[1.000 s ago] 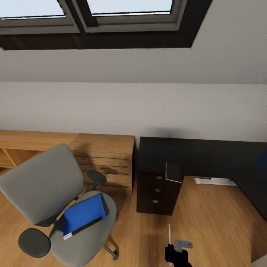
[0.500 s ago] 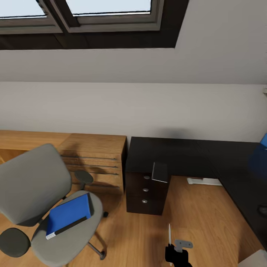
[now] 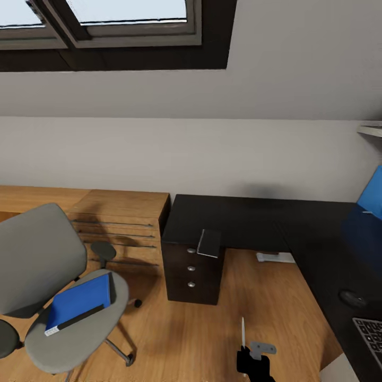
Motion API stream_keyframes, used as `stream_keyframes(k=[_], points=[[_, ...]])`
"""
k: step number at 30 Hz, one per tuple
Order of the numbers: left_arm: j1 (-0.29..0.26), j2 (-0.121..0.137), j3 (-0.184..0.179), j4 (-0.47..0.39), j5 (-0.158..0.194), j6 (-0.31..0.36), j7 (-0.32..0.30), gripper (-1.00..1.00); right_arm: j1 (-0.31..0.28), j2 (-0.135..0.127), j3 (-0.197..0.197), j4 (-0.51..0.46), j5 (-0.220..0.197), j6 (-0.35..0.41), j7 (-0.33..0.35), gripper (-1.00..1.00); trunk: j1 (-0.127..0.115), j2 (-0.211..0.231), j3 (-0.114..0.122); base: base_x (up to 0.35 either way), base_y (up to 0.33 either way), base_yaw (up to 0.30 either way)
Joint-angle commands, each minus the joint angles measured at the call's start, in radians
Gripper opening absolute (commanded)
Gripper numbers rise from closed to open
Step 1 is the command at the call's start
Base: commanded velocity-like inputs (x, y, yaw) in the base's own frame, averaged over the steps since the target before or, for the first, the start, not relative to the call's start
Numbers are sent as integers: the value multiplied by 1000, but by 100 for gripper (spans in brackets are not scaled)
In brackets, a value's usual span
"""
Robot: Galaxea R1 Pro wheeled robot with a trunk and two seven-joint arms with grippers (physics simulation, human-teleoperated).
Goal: In the bedroom, organize the workspace by keeping the computer under the desk, ensuring the monitor is on the desk, placing the keyboard on the desk next to the monitor, placing the mouse on the desk next to the keyboard, moving the folder from the swivel chair onto the desk next to the mouse, stacking the notebook on top of the folder with the pen on top of the notebook, and positioning the swivel chair next to the desk.
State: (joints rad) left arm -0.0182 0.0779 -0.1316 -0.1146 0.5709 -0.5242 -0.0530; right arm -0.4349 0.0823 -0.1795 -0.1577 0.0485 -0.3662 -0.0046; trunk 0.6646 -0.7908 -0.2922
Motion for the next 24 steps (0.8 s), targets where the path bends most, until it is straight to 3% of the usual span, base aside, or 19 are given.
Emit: stream_keyframes(k=[1, 8, 21, 22, 24], points=[[-1, 0, -7, 1, 11, -4, -5, 100, -1, 1, -6, 2, 4, -4, 2, -100, 0, -1, -1, -98, -290, 0], [-1, 0, -7, 1, 10, -2, -5, 100, -1, 1, -6, 9, 4, -9, 2, -100, 0, -1, -1, -90, -189, 0], [-2, -3, -8, 1, 10, 9, -5, 100, -1, 2, -6, 10, 4, -9, 2, -100, -8, 13, 5, -12, -20, 0], [-1, -29, -13, -3, 7, 138, -4, 100, -1, 2, -6, 9, 3, -9, 1, -100, -12, 20, 8, 0, 0, 0], [-1, -50, -14, -7, 6, 206, -4, 100, -1, 1, -6, 9, 3, -9, 2, -100, -19, 34, 14, 0, 0, 0]])
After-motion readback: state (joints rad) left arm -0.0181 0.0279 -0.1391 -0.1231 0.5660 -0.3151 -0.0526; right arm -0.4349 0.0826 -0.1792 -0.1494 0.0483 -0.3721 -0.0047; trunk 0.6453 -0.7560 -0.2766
